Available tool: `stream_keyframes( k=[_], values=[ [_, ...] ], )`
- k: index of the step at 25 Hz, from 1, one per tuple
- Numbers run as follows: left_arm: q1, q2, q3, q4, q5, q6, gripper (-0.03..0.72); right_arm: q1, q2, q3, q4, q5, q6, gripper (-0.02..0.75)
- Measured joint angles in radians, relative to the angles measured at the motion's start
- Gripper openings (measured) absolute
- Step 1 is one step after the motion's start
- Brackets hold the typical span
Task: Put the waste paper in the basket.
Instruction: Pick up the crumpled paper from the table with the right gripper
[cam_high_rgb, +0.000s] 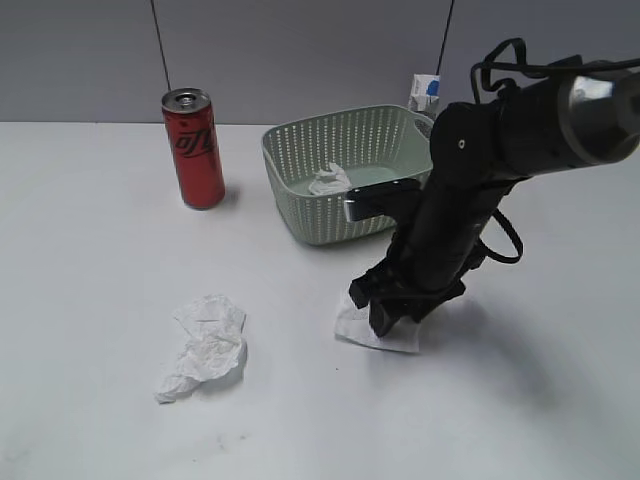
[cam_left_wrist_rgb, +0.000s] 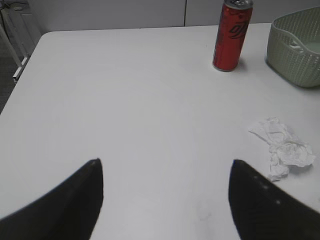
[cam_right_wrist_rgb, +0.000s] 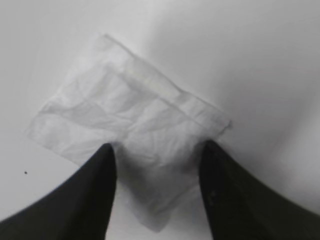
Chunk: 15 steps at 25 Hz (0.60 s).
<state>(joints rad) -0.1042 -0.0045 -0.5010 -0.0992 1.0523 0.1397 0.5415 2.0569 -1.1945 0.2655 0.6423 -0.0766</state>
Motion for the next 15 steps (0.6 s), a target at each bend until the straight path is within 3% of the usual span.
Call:
stream_keyframes(
  k=[2,5,15],
  values=[
    [0.000,0.000,0.000,0.000,0.000,0.000,0.591,0.000,0.002,0.002,0.000,-0.019,0.000,0.101],
    [0.000,0.000,0.000,0.000,0.000,0.000,0.591,0.000,0.002,0.005,0.000,-0.031,0.001,0.001],
    [0.000,0.000,0.000,0.000,0.000,0.000,0.591,0.000,-0.172,-0.061,0.021,0.063,-0.043,-0.008]
  ],
)
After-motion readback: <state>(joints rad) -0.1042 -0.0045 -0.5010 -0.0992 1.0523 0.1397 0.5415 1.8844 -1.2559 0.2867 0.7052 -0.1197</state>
